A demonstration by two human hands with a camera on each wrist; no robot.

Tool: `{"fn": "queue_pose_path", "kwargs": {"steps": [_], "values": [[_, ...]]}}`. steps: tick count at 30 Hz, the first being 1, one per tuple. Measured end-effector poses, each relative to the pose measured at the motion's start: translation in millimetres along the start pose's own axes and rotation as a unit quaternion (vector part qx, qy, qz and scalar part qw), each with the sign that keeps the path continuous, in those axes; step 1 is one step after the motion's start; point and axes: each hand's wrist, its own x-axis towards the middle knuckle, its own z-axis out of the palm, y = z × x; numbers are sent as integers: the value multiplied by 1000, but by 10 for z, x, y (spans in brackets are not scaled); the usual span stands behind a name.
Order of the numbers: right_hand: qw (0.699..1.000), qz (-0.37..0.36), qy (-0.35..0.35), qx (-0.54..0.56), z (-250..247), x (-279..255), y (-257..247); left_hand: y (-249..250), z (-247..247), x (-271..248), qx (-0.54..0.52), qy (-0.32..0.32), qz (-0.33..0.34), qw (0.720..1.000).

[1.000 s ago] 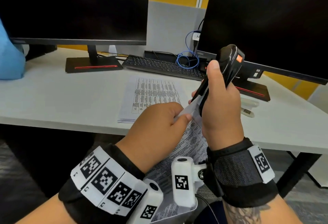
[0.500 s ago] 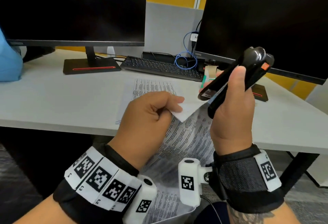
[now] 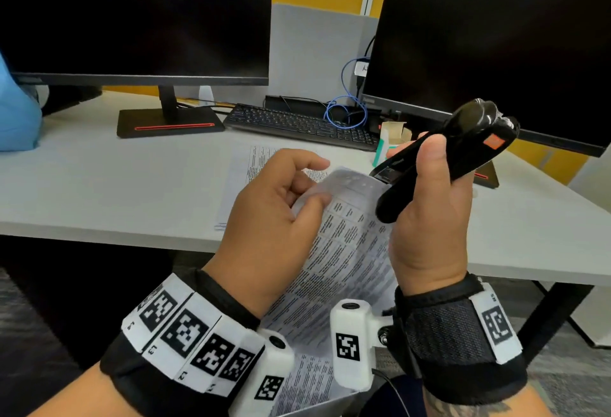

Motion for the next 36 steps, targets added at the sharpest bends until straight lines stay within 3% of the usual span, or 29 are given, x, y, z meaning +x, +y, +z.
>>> {"fn": "queue_pose_path", "kwargs": {"steps": [8, 26, 32, 36], "values": [[997, 80, -2, 19, 120, 63, -106, 22, 105, -48, -38, -27, -61, 997], [997, 76, 24, -5, 135, 144, -82, 52, 185, -90, -46, -36, -42, 997], [997, 71, -8, -13, 70, 161, 2, -10, 143, -58, 56, -131, -102, 985], [999, 28, -3, -25, -40, 136, 62, -50, 32, 2, 4, -31, -87, 996]]}}
